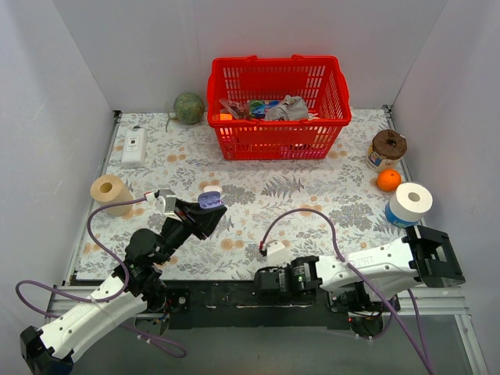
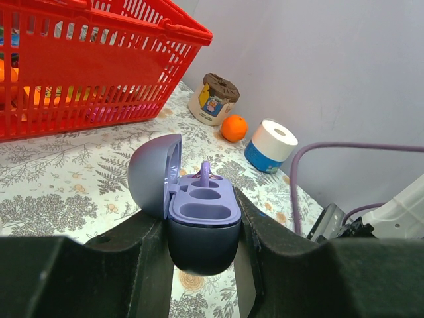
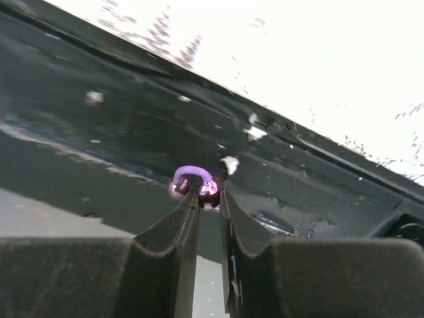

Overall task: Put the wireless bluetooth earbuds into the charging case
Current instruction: Move the earbud to the center of the board.

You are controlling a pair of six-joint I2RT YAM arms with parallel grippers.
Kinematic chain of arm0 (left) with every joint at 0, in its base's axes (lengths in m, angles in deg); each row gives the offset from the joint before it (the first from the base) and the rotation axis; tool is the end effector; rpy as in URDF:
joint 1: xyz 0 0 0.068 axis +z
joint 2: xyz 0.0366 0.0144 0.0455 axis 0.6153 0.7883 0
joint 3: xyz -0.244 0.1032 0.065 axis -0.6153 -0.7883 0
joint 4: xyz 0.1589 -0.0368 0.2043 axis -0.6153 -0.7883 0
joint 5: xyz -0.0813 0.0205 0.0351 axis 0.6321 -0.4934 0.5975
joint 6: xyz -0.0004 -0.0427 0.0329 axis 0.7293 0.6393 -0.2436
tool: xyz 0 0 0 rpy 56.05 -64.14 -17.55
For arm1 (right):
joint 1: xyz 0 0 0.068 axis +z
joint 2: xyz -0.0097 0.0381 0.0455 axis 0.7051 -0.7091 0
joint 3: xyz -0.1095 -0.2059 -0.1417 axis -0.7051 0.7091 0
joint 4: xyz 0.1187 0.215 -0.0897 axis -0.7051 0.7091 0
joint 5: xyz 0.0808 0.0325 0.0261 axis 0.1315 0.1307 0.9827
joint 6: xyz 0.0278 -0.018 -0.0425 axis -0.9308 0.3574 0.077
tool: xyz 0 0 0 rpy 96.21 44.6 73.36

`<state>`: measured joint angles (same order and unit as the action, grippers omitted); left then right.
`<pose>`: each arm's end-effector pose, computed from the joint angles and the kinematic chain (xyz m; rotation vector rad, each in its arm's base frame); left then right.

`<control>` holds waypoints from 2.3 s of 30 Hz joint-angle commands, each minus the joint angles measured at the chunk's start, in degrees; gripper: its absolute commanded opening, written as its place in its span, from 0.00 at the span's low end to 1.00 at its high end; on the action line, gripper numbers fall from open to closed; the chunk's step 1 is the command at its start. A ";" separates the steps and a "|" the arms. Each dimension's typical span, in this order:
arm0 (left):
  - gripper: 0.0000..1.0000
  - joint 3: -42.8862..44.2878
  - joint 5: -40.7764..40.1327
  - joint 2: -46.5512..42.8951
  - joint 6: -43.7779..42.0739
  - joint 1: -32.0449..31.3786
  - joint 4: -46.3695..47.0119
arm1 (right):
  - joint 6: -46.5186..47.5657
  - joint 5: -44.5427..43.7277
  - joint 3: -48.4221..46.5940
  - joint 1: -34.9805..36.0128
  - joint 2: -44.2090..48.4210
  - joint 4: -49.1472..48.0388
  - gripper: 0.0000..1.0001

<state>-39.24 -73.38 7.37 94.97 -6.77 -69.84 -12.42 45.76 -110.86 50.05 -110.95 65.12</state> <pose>0.0946 -0.0928 0.2632 -0.2952 1.5598 -1.5445 -0.0075 0.2294 0.1780 -0.5968 2.6885 0.2629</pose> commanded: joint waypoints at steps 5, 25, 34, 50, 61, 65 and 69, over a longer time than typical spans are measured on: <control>0.00 1.08 -1.40 -0.45 -2.23 0.19 -0.87 | 25.26 -12.64 -17.18 -5.48 -0.16 5.64 0.14; 0.00 1.79 -4.56 -2.73 -5.14 0.19 -2.54 | 81.19 4.84 -27.29 -28.09 -22.48 -7.02 0.15; 0.00 1.52 -5.53 -3.52 -5.75 0.28 -2.45 | 80.40 4.24 -28.52 -29.76 -21.61 -4.91 0.56; 0.00 3.45 -8.78 -5.72 -6.28 0.28 -6.05 | 39.38 -1.31 -19.31 -33.36 -7.91 -16.94 0.41; 0.00 2.84 -8.08 -6.60 -5.76 0.19 -7.20 | 34.26 3.18 -3.83 -35.13 -4.38 -26.09 0.41; 0.00 2.66 -8.08 -6.77 -5.75 0.19 -7.29 | 34.70 3.88 -4.00 -35.13 -5.96 -27.06 0.43; 0.00 2.75 -8.08 -6.42 -5.84 0.28 -7.11 | 35.23 4.15 -4.09 -35.13 -7.45 -28.11 0.44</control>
<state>-37.84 -80.96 1.22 89.66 -6.75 -76.86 23.40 49.37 -114.80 14.80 -116.92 40.45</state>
